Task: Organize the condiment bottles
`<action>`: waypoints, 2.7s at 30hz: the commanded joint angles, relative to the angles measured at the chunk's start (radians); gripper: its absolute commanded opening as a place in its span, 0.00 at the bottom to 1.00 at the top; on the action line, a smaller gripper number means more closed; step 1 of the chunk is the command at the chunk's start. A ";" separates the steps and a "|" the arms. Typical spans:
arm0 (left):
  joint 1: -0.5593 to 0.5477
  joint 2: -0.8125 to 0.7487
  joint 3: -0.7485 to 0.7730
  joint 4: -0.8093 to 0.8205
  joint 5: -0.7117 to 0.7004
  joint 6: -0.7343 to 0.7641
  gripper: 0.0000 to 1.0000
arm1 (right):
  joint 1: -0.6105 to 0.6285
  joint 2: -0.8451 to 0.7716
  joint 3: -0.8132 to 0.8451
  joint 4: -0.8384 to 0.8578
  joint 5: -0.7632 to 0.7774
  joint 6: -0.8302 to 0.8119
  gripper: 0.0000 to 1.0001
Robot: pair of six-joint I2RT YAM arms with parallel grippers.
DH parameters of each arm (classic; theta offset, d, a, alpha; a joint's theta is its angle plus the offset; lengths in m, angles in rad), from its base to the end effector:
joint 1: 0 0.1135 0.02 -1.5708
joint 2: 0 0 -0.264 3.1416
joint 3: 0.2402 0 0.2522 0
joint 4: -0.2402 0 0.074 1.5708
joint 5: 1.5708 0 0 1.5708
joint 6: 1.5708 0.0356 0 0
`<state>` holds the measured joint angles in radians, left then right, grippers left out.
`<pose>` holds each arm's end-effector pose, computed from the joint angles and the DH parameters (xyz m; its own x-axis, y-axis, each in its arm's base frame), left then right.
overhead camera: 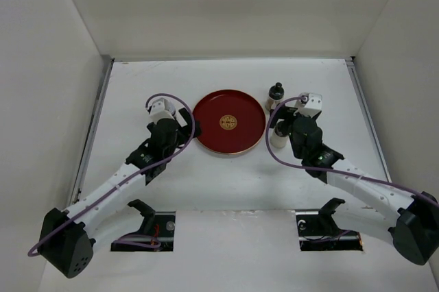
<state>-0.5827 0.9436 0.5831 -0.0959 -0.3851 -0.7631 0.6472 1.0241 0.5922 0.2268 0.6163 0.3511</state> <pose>0.1839 -0.1052 0.2498 -0.4238 -0.4878 -0.7632 -0.0892 0.8610 -0.5008 0.1969 0.1230 0.2700 -0.1665 0.2260 -0.9598 0.0178 0.9739 0.2262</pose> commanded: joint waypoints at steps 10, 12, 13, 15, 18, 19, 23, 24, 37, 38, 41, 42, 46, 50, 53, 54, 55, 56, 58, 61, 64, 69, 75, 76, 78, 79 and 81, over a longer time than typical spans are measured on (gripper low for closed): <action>0.083 0.035 0.228 -0.059 -0.216 0.209 1.00 | 0.042 -0.050 -0.032 0.153 -0.072 0.068 1.00; 0.108 0.038 0.251 -0.061 -0.282 0.249 1.00 | 0.059 -0.052 -0.064 0.198 -0.089 0.071 0.61; 0.120 0.040 0.256 -0.057 -0.293 0.257 1.00 | 0.067 -0.053 -0.077 0.216 -0.090 0.075 0.41; 0.158 0.061 0.273 -0.062 -0.294 0.263 1.00 | 0.078 -0.052 -0.075 0.217 -0.093 0.077 0.25; 0.189 0.107 0.281 -0.051 -0.242 0.269 0.74 | 0.090 -0.033 -0.072 0.218 -0.092 0.072 0.35; 0.197 0.135 0.284 -0.051 -0.229 0.271 0.72 | 0.093 -0.026 -0.072 0.223 -0.092 0.072 0.45; 0.214 0.271 0.316 -0.047 -0.205 0.277 0.85 | 0.107 -0.002 -0.072 0.244 -0.105 0.062 0.84; 0.221 0.303 0.323 -0.041 -0.201 0.277 0.87 | 0.107 0.002 -0.072 0.246 -0.107 0.061 0.88; 0.272 0.612 0.420 0.093 -0.179 0.288 0.86 | 0.110 0.079 -0.058 0.266 -0.128 0.058 0.93; 0.272 0.626 0.423 0.100 -0.178 0.288 0.84 | 0.111 0.082 -0.057 0.267 -0.128 0.054 0.93; 0.275 0.653 0.437 0.114 -0.178 0.286 0.72 | 0.111 0.090 -0.057 0.267 -0.128 0.051 0.93; 0.274 0.662 0.442 0.114 -0.178 0.285 0.68 | 0.111 0.091 -0.055 0.267 -0.128 0.051 0.93; 0.264 0.676 0.439 0.114 -0.189 0.278 0.61 | 0.111 0.102 -0.054 0.270 -0.128 0.051 0.93; 0.272 0.643 0.428 0.110 -0.195 0.257 0.40 | 0.111 0.113 -0.055 0.272 -0.128 0.052 0.93; 0.274 0.578 0.425 0.107 -0.199 0.245 0.33 | 0.111 0.114 -0.054 0.272 -0.128 0.052 0.94; 0.274 0.552 0.425 0.107 -0.204 0.243 0.32 | 0.111 0.114 -0.054 0.272 -0.128 0.052 0.94; 0.271 0.520 0.429 0.107 -0.210 0.243 0.31 | 0.111 0.114 -0.054 0.272 -0.128 0.052 0.94; 0.264 0.491 0.435 0.105 -0.216 0.243 0.31 | 0.111 0.116 -0.054 0.272 -0.128 0.052 0.94; 0.248 0.443 0.454 0.104 -0.219 0.255 0.31 | 0.111 0.113 -0.054 0.272 -0.128 0.052 0.94; 0.191 0.414 0.486 0.099 -0.216 0.275 0.31 | 0.108 0.099 -0.061 0.273 -0.128 0.061 0.94; 0.119 0.431 0.518 0.105 -0.204 0.275 0.31 | 0.101 0.082 -0.075 0.284 -0.119 0.063 0.94; 0.042 0.538 0.583 0.142 -0.166 0.260 0.31 | 0.067 0.053 -0.094 0.287 -0.116 0.084 0.94; 0.001 0.696 0.695 0.163 -0.143 0.280 0.32 | 0.032 0.024 -0.114 0.279 -0.116 0.097 0.94; -0.001 0.719 0.702 0.165 -0.144 0.286 0.32 | 0.029 0.022 -0.114 0.276 -0.116 0.097 0.94; -0.007 0.751 0.707 0.166 -0.150 0.294 0.32 | 0.025 0.018 -0.120 0.275 -0.116 0.098 0.94; -0.010 0.770 0.705 0.167 -0.158 0.301 0.32 | 0.025 0.014 -0.123 0.272 -0.115 0.100 0.95; -0.015 0.793 0.690 0.170 -0.176 0.304 0.33 | 0.025 -0.001 -0.132 0.260 -0.113 0.107 0.95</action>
<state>-0.5903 1.7596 1.2156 -0.0372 -0.5201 -0.4789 0.6800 1.0569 0.4706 0.4480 0.4973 0.4389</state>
